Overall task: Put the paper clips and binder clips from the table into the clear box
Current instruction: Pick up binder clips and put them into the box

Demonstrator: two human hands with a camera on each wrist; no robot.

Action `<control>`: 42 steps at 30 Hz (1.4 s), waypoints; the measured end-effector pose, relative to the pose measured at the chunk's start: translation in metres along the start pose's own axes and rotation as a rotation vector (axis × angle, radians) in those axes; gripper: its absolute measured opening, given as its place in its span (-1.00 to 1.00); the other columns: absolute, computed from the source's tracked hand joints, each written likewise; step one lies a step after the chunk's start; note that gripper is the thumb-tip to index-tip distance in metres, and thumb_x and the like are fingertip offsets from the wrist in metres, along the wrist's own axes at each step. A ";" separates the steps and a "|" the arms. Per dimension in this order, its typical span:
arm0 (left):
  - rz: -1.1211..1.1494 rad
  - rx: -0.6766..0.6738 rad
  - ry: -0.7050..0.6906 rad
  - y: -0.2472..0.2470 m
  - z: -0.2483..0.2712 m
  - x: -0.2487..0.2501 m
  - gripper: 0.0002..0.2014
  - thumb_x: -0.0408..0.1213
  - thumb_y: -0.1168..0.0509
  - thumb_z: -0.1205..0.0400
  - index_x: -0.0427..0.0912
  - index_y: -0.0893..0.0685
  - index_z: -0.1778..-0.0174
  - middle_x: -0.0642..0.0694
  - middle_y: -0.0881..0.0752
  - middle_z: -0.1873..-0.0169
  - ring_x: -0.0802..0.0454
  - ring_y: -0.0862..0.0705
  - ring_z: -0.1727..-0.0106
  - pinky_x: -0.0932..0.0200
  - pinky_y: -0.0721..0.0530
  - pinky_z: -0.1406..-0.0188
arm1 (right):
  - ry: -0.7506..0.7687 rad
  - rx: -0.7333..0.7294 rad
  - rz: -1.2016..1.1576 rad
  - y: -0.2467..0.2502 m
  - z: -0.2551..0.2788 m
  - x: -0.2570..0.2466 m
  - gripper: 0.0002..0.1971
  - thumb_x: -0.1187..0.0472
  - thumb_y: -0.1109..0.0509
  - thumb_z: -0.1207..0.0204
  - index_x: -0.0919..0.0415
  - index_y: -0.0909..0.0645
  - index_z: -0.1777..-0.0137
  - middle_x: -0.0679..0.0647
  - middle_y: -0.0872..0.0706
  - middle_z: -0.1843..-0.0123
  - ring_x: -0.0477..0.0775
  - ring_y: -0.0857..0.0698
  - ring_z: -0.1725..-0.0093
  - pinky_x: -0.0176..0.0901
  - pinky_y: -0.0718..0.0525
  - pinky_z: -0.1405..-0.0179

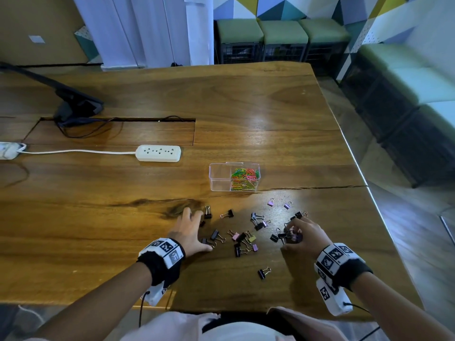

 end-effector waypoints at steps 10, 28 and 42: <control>0.241 -0.071 0.045 -0.010 0.013 -0.011 -0.31 -0.07 -0.53 -0.38 0.01 -0.38 -0.38 -0.03 -0.45 -0.28 0.05 -0.56 -0.17 0.13 -0.65 -0.12 | 0.080 -0.019 0.075 -0.008 -0.002 -0.014 -0.82 0.15 -0.50 -0.38 0.02 -0.63 0.04 -0.12 -0.54 0.07 -0.15 -0.54 0.08 -0.58 -0.37 0.30; 0.196 -0.115 -0.083 0.002 0.008 -0.002 -0.74 -0.20 -0.50 -0.45 -0.02 -0.50 0.20 0.05 -0.55 0.10 0.13 -0.52 0.11 0.36 -0.45 0.29 | 0.115 -0.140 0.098 -0.014 -0.001 -0.026 -0.76 0.26 -0.48 -0.40 -0.04 -0.47 0.20 -0.16 -0.58 0.07 -0.16 -0.61 0.05 -0.45 -0.62 0.23; 0.143 -0.056 0.003 0.007 0.007 -0.004 -0.80 -0.27 -0.47 -0.49 -0.12 -0.68 -0.01 0.00 -0.67 -0.05 0.10 -0.60 -0.09 0.33 -0.51 0.06 | 0.293 -0.155 0.091 -0.023 0.004 -0.044 -0.75 0.26 -0.46 -0.43 0.05 -0.64 -0.10 -0.12 -0.67 -0.04 -0.13 -0.62 -0.02 -0.53 -0.52 0.10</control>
Point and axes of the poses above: each hand's wrist, its own z-axis away from the middle knuckle, its own y-axis out of the back of the hand, x = y × z, the point moved 2 cm from there along -z, towards the middle knuckle
